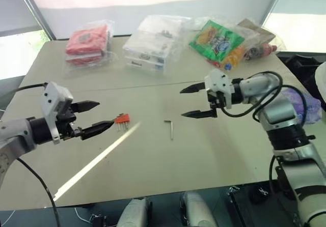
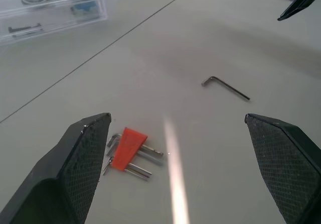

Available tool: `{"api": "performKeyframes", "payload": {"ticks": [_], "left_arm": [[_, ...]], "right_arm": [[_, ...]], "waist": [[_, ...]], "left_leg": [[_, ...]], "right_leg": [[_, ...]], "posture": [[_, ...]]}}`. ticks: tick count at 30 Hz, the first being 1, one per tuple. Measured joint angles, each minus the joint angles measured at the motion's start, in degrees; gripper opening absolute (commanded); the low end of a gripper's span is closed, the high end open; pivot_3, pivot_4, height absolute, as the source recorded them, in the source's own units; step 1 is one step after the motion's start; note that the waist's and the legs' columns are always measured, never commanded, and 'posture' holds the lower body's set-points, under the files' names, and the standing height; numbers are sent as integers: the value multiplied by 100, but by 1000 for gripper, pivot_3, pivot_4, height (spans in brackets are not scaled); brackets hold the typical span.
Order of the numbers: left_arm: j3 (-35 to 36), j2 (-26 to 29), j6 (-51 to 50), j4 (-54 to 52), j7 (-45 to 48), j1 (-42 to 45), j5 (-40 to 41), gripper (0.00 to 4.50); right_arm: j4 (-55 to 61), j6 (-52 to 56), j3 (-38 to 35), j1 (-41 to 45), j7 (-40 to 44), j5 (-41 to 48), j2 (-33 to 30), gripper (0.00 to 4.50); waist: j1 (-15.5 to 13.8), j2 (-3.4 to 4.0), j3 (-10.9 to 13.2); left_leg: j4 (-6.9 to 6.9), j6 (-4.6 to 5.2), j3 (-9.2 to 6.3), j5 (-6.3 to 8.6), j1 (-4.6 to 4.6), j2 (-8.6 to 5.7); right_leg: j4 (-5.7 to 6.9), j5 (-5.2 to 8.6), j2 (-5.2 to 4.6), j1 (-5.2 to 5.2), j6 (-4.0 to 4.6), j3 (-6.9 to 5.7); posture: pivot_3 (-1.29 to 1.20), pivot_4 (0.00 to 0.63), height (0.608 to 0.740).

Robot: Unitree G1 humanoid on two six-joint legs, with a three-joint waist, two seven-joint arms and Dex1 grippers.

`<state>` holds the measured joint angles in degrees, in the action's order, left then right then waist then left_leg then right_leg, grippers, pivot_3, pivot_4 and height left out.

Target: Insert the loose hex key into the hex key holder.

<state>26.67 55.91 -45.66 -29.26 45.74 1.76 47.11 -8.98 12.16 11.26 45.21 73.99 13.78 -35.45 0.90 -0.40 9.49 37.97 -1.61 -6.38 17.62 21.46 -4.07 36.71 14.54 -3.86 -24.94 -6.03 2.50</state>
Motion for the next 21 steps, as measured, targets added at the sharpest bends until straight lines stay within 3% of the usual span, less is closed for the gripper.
{"api": "performKeyframes", "payload": {"ticks": [10, 16, 21], "left_arm": [[39, -159, 407, 92, -231, -834, -900, 4468], [296, -472, 395, -234, -418, -1286, -1032, 4468], [415, -720, 320, -642, -642, -1512, -1010, 4468]], "right_arm": [[-903, -1070, 824, -88, -748, -762, 1625, 3937], [-2408, -1867, 1037, 192, -1347, -1230, 2570, 3937], [-3718, -2655, 1031, 731, -1889, -1611, 2981, 3937]], "waist": [[23, -1, -1], [27, -2, -1], [33, -3, -2]], "left_leg": [[-2, -8, 11, -4, 2, -1], [1, -13, 12, -8, 0, -3], [-1, -25, 9, -14, 0, -2]], "right_leg": [[34, 0, 2, -24, 0, 4], [36, 0, 8, -23, 0, 4], [38, 0, 11, -25, 0, 4]], "posture": [[0, 150, 740], [0, 150, 740], [0, 150, 740]]}}
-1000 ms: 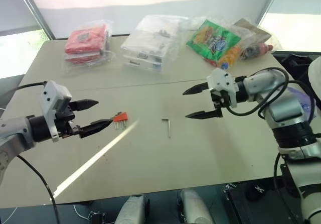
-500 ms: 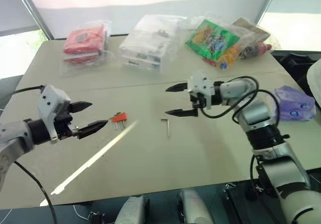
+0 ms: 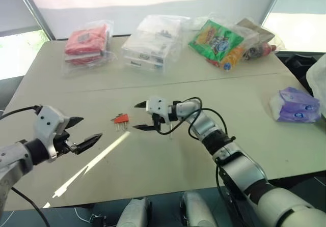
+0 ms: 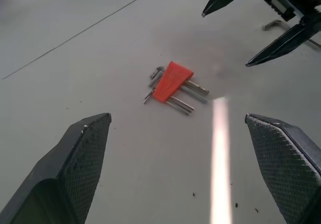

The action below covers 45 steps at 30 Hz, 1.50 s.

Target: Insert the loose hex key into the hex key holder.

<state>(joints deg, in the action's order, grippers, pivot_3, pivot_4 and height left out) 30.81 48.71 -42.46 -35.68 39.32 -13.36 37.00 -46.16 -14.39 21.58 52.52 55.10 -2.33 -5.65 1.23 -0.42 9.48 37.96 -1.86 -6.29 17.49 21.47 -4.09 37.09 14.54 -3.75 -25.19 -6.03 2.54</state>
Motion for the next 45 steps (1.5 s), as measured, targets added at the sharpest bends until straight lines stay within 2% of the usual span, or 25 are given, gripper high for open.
{"api": "performKeyframes", "payload": {"ticks": [8, 20, 35, 45], "left_arm": [[202, -227, -116, -364, -229, -301, 106, 4468], [713, -615, -334, -722, -440, -893, 399, 4468], [1291, -936, -319, -845, -749, -1339, 575, 4468], [1291, -946, -310, -904, -844, -1338, 578, 4468]], "right_arm": [[-1292, -949, -4, 241, -737, -493, 317, 3937], [-2065, -1301, -14, 504, -1582, -883, 756, 3937], [-2330, -1302, 26, 626, -1673, -1310, 1274, 3937], [-2330, -1051, 20, 672, -1536, -1377, 1357, 3937]], "waist": [[27, 1, 0], [159, 1, 0], [162, 0, -1], [160, 2, -2]], "left_leg": [[-1, -2, -1, -1, -1, 1], [-12, -3, -7, -1, -3, 2], [-12, -4, -6, -2, -6, 2], [-12, -4, -7, -2, -10, 1]], "right_leg": [[3, 0, 3, 0, 0, 0], [6, 1, 5, -5, 1, 0], [7, 1, 7, -3, 1, 0], [8, 1, 7, 2, 2, -1]], "posture": [[0, 150, 740], [0, 150, 740], [0, 150, 740], [0, 150, 740]]}}
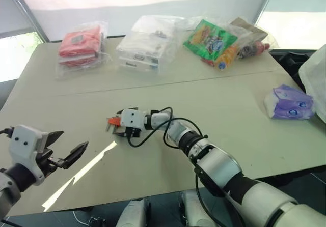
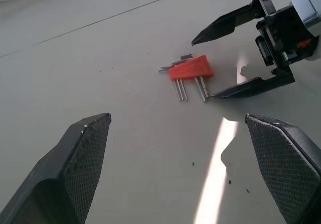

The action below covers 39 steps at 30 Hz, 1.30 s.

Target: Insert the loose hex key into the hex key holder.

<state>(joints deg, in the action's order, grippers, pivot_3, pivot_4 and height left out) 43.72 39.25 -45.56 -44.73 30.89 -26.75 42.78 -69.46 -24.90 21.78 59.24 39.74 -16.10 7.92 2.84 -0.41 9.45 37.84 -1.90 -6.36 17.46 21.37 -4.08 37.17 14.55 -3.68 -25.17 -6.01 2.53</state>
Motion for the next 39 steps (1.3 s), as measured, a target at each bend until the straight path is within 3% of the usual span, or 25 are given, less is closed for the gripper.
{"api": "performKeyframes", "payload": {"ticks": [14, 23, 26, 30, 35, 39], "left_arm": [[-91, 273, -6, 195, 103, 313, -31, 4468], [-134, 361, -11, 259, 124, 428, -59, 4468], [-137, 368, -12, 275, 122, 462, -66, 4500], [-144, 369, -12, 292, 116, 471, -96, 4500], [-221, 365, -10, 307, 114, 513, -109, 4500], [-388, 373, 7, 403, 132, 717, -110, 4500]], "right_arm": [[-3, 1841, -726, 191, 503, 574, 131, 3937], [1, 2089, -772, 237, 382, 571, 279, 3937], [-1, 2093, -769, 237, 333, 570, 302, 3116], [0, 2080, -762, 237, 305, 568, 305, 1101], [16, 2033, -731, 234, 287, 552, 277, 996], [210, 1410, -533, 98, -126, 290, 56, 996]], "waist": [[-20, 2, -1], [9, 4, -5], [23, 4, -4], [21, 4, -4], [19, 5, -4], [-23, 6, -3]], "left_leg": [[2, -1, -9, -1, -4, -2], [0, 0, -9, 0, -7, 0], [-1, -1, -9, 0, -7, 0], [-1, -1, -10, 0, -7, -1], [-1, -1, -10, -1, -7, -1], [0, -3, -11, -2, 0, -3]], "right_leg": [[-1, 0, -1, 9, 0, -2], [3, 0, 0, 9, 1, -2], [3, 0, 0, 8, 1, -2], [3, 0, 0, 9, 1, -2], [3, 0, 0, 9, 0, -2], [2, 0, -1, 4, 1, -3]], "posture": [[0, 150, 740], [0, 150, 740], [0, 150, 740], [0, 150, 740], [0, 150, 740], [0, 150, 740]]}}
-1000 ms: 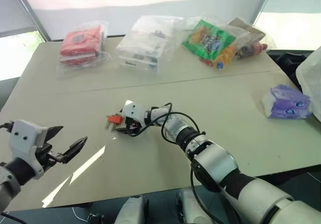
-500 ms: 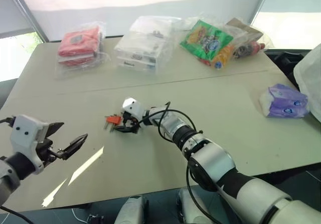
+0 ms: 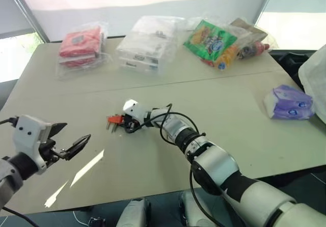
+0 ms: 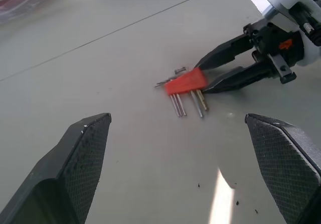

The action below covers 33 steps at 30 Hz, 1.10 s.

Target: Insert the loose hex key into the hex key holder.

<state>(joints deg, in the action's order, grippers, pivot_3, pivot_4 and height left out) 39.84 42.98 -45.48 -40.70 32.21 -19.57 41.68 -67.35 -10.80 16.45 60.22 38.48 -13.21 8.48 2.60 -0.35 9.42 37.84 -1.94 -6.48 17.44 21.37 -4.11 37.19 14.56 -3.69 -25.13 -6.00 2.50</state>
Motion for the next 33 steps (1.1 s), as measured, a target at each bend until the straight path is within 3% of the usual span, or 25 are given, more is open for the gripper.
{"api": "performKeyframes", "payload": {"ticks": [4, 10, 14, 21, 33], "left_arm": [[-229, 98, -15, 271, 30, 554, 81, 4500], [-1033, 327, -62, 937, 210, 2215, 402, 4500], [-1572, 303, -151, 1470, 282, 3358, 629, 4500], [-2270, 124, -309, 2100, 570, 4664, 915, 4500], [-2775, 64, -128, 2261, 1123, 4735, 746, 4500]], "right_arm": [[613, -1135, 292, -161, -614, -511, -821, 996], [2111, -3094, 604, -314, -1771, -1529, -2239, 996], [2758, -3976, 738, -292, -2645, -2303, -2754, 996], [3311, -4744, 745, -76, -3588, -2954, -3248, 996], [3490, -5113, 782, -44, -3734, -3146, -3379, 996]], "waist": [[-31, -5, -1], [31, -8, -2], [100, -11, -2], [140, -14, -2], [137, -15, -1]], "left_leg": [[9, -5, -4, -3, 9, -7], [0, -7, 8, -4, 9, 0], [-3, -7, 11, -4, 10, 3], [0, -7, 15, -4, 11, -1], [-1, -7, 18, -5, 10, 0]], "right_leg": [[-1, 0, -3, -1, -1, -3], [6, -1, 0, -17, -2, 0], [7, -1, 4, -21, -2, 1], [4, -1, 3, -21, -2, 4], [4, -1, 6, -21, -2, 9]], "posture": [[0, 150, 740], [0, 150, 740], [0, 150, 740], [0, 150, 740], [0, 150, 740]]}}
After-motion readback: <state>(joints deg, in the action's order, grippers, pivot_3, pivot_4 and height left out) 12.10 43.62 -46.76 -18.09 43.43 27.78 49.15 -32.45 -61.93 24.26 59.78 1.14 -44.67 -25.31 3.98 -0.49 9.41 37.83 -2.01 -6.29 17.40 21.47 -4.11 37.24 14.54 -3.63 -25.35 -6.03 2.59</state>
